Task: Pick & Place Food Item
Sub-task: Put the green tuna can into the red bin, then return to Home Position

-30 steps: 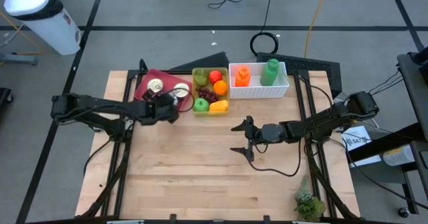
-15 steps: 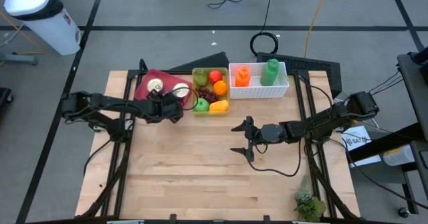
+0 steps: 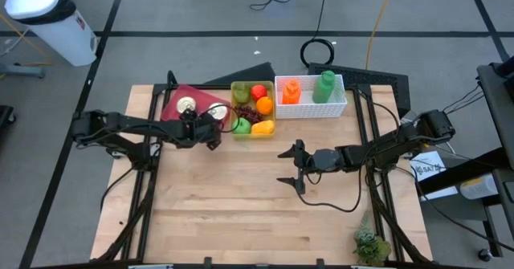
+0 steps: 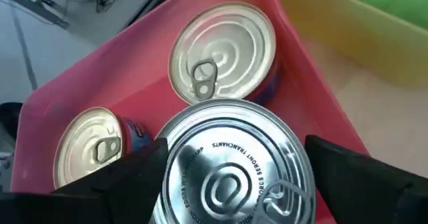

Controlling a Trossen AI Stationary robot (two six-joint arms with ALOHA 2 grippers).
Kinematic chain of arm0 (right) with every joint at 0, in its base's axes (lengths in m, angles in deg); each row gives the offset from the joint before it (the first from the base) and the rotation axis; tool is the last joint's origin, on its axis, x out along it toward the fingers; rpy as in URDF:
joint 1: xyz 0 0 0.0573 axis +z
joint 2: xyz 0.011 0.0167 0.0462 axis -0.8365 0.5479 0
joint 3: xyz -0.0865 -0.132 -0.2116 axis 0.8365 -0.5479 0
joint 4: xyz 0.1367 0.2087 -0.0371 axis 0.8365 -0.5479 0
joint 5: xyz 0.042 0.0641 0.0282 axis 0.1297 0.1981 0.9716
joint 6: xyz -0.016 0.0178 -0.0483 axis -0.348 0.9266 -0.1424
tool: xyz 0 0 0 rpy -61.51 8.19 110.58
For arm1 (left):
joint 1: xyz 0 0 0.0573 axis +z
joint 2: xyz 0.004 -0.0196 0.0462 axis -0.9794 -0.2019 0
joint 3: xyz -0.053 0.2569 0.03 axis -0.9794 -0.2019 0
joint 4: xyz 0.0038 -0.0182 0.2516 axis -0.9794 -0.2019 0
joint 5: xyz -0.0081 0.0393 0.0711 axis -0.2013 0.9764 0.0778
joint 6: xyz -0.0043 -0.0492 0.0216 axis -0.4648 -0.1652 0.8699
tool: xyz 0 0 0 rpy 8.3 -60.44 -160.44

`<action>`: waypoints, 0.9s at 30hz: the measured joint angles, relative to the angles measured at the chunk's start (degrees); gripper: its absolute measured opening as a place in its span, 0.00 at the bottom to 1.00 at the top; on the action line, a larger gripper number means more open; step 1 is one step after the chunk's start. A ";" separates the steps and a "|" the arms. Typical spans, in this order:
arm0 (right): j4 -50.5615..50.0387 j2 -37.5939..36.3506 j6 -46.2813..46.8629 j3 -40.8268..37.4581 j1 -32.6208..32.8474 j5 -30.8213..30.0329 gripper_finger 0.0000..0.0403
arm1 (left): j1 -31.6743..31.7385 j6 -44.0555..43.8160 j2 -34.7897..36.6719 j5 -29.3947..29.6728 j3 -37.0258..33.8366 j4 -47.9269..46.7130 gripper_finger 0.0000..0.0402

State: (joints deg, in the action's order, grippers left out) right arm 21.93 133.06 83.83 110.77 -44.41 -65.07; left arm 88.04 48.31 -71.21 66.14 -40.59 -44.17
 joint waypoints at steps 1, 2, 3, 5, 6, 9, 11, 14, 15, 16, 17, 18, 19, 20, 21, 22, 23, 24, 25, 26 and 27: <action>-0.03 0.00 0.00 0.00 0.00 -0.02 0.98 | 0.00 0.46 0.49 -0.38 0.23 -0.63 0.89; -0.04 0.00 0.00 0.00 0.00 -0.02 0.98 | 0.00 0.72 1.00 -0.65 0.70 -1.44 0.88; -0.09 0.00 0.00 0.00 0.00 -0.04 0.98 | -0.04 1.29 1.34 -0.80 1.30 -2.33 0.87; -0.27 0.00 0.00 0.00 0.00 -0.04 0.98 | -0.03 1.97 1.99 -1.68 2.85 -3.76 0.85; -0.34 0.00 0.00 0.00 0.00 -0.04 0.98 | -0.02 1.97 2.82 -2.36 3.61 -4.65 0.84; -0.62 0.00 0.00 0.00 -0.02 -0.07 0.98 | -0.02 1.97 5.50 -3.63 6.21 -7.10 0.83; -0.72 0.00 0.00 0.00 -0.02 -0.09 0.98 | -0.22 2.97 7.70 -4.40 7.40 -7.99 0.83; -0.76 0.00 0.00 0.00 -0.02 -0.09 0.98 | -0.50 6.99 11.28 -4.36 8.59 -7.86 0.84; -0.76 0.00 0.00 0.00 -0.02 -0.09 0.98 | -0.50 10.05 12.38 -4.51 8.80 -8.97 0.84; -0.79 0.00 0.00 0.00 -0.02 -0.09 0.98 | -0.50 12.27 13.47 -4.92 9.18 -10.69 0.84; -0.80 0.00 0.00 0.00 -0.02 -0.09 0.97 | -0.47 13.07 14.47 -5.85 9.44 -12.01 0.84; -0.86 0.00 0.00 0.00 -0.02 -0.04 0.97 | -0.46 12.70 15.54 -6.52 9.88 -12.60 0.83; -0.92 0.00 0.00 0.00 -0.02 0.04 0.97 | -0.48 11.15 16.81 -7.24 10.32 -12.88 0.83; -1.10 0.00 0.00 0.00 -0.02 0.05 0.97 | -0.52 9.31 18.28 -8.20 10.61 -13.09 0.83; -1.31 -0.06 0.00 0.00 -0.02 0.07 0.97 | -0.50 7.57 19.96 -9.58 10.86 -13.16 0.83; -2.10 -0.50 0.00 0.00 -0.02 0.10 0.97 | -0.56 6.46 21.82 -11.50 11.02 -12.92 0.83; -3.26 -1.19 0.00 -0.04 -0.02 0.11 0.97 | -0.85 6.20 23.79 -13.75 11.04 -12.77 0.83; -4.13 -2.09 -0.01 -0.07 0.00 0.15 0.97 | -1.33 6.77 25.87 -16.01 11.04 -12.69 0.83; -5.36 -3.22 -0.05 -0.06 -0.01 0.18 0.97 | -2.02 7.77 28.20 -17.95 11.04 -12.28 0.84; -7.30 -4.77 -0.31 -0.03 0.00 0.25 0.97 | -2.84 8.86 30.49 -19.72 11.04 -11.98 0.84; -9.62 -6.59 -0.59 -0.07 0.00 0.26 0.97 | -3.75 10.02 32.71 -21.17 11.04 -11.86 0.85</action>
State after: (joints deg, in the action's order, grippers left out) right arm 12.30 126.47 83.25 110.70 -44.41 -64.81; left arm 84.29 58.33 -38.50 44.97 -29.55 -56.03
